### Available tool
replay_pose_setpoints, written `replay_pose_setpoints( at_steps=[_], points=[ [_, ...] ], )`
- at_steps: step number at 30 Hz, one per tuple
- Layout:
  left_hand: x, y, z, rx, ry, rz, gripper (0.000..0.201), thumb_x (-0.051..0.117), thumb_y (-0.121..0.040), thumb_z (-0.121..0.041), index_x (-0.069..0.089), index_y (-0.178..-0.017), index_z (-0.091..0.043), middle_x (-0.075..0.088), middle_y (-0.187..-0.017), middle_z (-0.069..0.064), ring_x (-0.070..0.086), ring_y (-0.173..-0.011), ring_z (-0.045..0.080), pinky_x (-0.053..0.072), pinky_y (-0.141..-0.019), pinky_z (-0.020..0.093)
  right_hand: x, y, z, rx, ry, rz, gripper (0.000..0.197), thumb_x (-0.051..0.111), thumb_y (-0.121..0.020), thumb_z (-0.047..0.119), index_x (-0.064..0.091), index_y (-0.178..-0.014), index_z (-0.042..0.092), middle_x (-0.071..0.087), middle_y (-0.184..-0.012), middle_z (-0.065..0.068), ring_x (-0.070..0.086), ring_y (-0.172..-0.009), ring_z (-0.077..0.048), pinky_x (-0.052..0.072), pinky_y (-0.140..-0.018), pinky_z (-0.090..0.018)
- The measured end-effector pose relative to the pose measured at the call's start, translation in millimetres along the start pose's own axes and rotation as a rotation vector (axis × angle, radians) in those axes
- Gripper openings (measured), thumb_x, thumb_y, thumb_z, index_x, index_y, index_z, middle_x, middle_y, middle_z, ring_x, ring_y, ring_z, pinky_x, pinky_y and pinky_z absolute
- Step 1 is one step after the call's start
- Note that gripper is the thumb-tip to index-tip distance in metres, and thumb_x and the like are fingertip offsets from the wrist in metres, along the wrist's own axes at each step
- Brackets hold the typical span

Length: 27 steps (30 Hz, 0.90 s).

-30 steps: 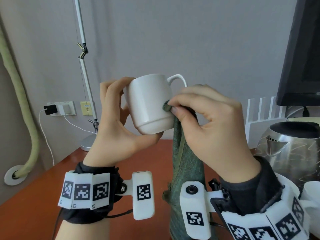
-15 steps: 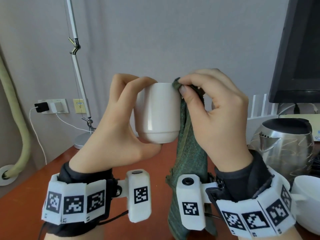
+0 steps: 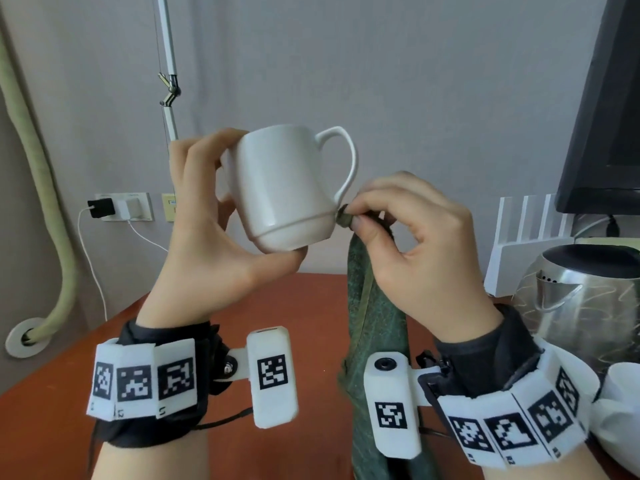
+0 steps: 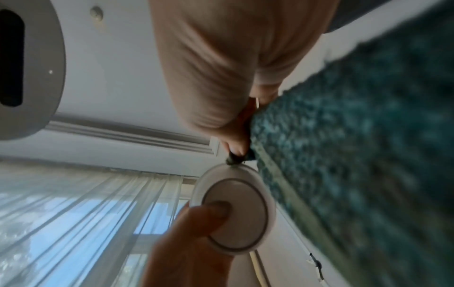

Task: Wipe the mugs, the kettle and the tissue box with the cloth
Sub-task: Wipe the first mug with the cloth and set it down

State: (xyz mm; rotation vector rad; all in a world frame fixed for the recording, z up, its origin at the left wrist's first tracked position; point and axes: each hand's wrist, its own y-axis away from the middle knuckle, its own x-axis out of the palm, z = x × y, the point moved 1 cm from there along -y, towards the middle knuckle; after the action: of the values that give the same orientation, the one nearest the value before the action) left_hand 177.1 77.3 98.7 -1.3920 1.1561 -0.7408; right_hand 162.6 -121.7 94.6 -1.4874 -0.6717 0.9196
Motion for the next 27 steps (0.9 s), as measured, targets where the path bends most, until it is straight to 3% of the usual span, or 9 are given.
replay_pose_setpoints(
  at_steps=[4, 6, 11, 13, 17, 20, 22, 25, 27],
  points=[
    [5.1, 1.4, 0.4, -0.003, -0.065, 0.074, 0.083, 0.081, -0.057, -0.012, 0.038, -0.128, -0.018, 0.030, -0.117, -0.010, 0.038, -0.112, 0.000, 0.044, -0.086, 0.014, -5.5, -2.9, 5.8, -0.015, 0.047, -0.182, 0.011, 0.064, -0.084, -0.010, 0.071, -0.089, -0.003, 0.064, -0.088, -0.013, 0.058, -0.081, -0.016, 0.048, -0.076, -0.024],
    [8.5, 1.0, -0.7, -0.015, -0.094, 0.173, 0.084, 0.079, -0.055, -0.012, 0.042, -0.130, -0.013, 0.030, -0.118, -0.011, 0.038, -0.116, 0.001, 0.048, -0.091, 0.024, -4.0, -3.0, 5.6, -0.021, 0.095, -0.225, 0.010, 0.064, -0.086, -0.006, 0.072, -0.091, -0.002, 0.067, -0.091, -0.013, 0.062, -0.083, -0.022, 0.050, -0.077, -0.029],
    [24.5, -0.1, -11.0, 0.028, -0.116, 0.269, 0.085, 0.078, -0.054, -0.014, 0.045, -0.131, -0.001, 0.031, -0.116, -0.010, 0.037, -0.114, 0.002, 0.045, -0.093, 0.019, 1.2, 1.8, -4.2, 0.074, 0.291, -0.272, 0.009, 0.065, -0.083, 0.000, 0.073, -0.084, 0.003, 0.070, -0.082, -0.006, 0.061, -0.075, -0.027, 0.049, -0.071, -0.037],
    [29.2, -0.7, -13.2, 0.036, -0.108, 0.265, 0.085, 0.079, -0.054, -0.015, 0.046, -0.131, 0.001, 0.030, -0.115, -0.010, 0.037, -0.113, 0.000, 0.046, -0.094, 0.022, 0.7, 2.6, -5.9, 0.111, 0.293, -0.319, 0.008, 0.066, -0.081, 0.001, 0.073, -0.083, 0.005, 0.070, -0.078, -0.003, 0.060, -0.070, -0.024, 0.047, -0.067, -0.031],
    [32.8, -1.0, -13.8, 0.048, -0.099, 0.254, 0.084, 0.080, -0.054, -0.013, 0.047, -0.130, 0.002, 0.030, -0.114, -0.011, 0.036, -0.112, -0.002, 0.048, -0.093, 0.024, -0.2, 1.1, -8.2, 0.200, 0.211, -0.316, 0.009, 0.068, -0.080, 0.003, 0.075, -0.084, 0.007, 0.058, -0.074, 0.013, 0.046, -0.066, -0.004, 0.035, -0.063, -0.007],
    [31.6, 0.2, -9.8, 0.015, -0.074, 0.230, 0.084, 0.081, -0.054, -0.011, 0.047, -0.130, -0.001, 0.031, -0.114, -0.009, 0.037, -0.113, 0.001, 0.050, -0.094, 0.033, -3.9, 0.3, -10.6, 0.256, 0.065, -0.212, 0.010, 0.068, -0.081, 0.006, 0.074, -0.087, 0.012, 0.057, -0.075, 0.021, 0.048, -0.066, 0.001, 0.036, -0.067, -0.006],
    [29.3, 0.6, -7.6, -0.008, -0.043, 0.213, 0.085, 0.082, -0.053, -0.009, 0.045, -0.129, -0.004, 0.032, -0.115, -0.008, 0.038, -0.114, 0.005, 0.051, -0.093, 0.040, -9.0, -2.3, -10.1, 0.341, -0.123, -0.138, 0.015, 0.068, -0.081, 0.009, 0.072, -0.085, 0.022, 0.062, -0.075, 0.017, 0.052, -0.068, 0.002, 0.041, -0.069, -0.013],
    [26.5, 1.4, -3.4, -0.034, -0.020, 0.204, 0.086, 0.082, -0.055, -0.011, 0.042, -0.131, -0.007, 0.031, -0.117, -0.009, 0.038, -0.117, 0.006, 0.049, -0.098, 0.045, -10.8, -4.5, -9.1, 0.531, -0.513, -0.152, 0.018, 0.066, -0.080, 0.008, 0.068, -0.081, 0.026, 0.069, -0.079, 0.008, 0.061, -0.077, -0.013, 0.051, -0.074, -0.036],
    [26.0, 2.6, 1.1, -0.047, -0.048, 0.218, 0.087, 0.082, -0.056, -0.012, 0.042, -0.132, -0.007, 0.030, -0.119, -0.011, 0.037, -0.119, 0.005, 0.047, -0.102, 0.046, -8.2, -3.5, -13.8, 0.616, -0.635, -0.226, 0.015, 0.059, -0.082, 0.008, 0.066, -0.086, 0.020, 0.068, -0.084, 0.004, 0.062, -0.081, -0.017, 0.053, -0.076, -0.036]
  ],
)
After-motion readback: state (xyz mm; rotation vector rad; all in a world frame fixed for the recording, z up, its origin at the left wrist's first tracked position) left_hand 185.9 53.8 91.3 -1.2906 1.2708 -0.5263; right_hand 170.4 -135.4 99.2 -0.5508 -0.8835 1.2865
